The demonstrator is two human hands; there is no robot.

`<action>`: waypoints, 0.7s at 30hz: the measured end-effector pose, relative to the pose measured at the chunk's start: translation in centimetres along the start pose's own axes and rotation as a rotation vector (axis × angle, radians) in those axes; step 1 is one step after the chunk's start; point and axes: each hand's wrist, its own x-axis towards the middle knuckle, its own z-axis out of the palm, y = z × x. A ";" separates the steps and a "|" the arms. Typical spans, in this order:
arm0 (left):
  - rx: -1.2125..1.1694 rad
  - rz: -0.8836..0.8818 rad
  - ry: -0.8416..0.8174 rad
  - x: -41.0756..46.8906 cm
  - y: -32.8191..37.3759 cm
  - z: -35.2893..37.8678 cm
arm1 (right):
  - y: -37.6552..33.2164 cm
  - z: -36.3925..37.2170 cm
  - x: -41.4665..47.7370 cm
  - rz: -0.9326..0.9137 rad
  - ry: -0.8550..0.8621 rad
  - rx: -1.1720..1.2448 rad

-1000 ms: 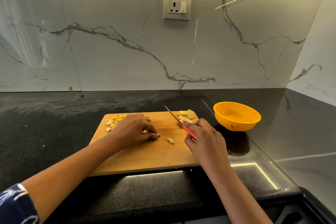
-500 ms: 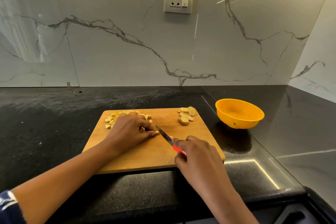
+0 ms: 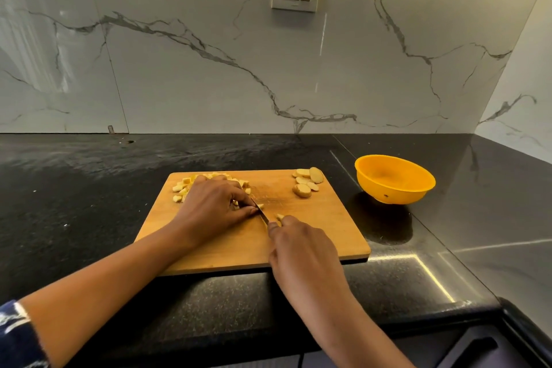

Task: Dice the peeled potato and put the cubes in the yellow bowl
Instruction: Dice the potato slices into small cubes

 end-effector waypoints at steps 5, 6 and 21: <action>0.036 -0.025 -0.021 -0.2 0.3 0.0 | 0.9 -0.5 -0.9 -0.009 0.026 0.048; 0.035 -0.032 -0.020 -0.2 0.2 -0.1 | 1.3 -0.7 -1.3 -0.011 0.049 0.062; -0.021 -0.130 0.255 0.0 -0.6 -0.6 | 6.8 -0.5 2.7 0.217 0.293 0.071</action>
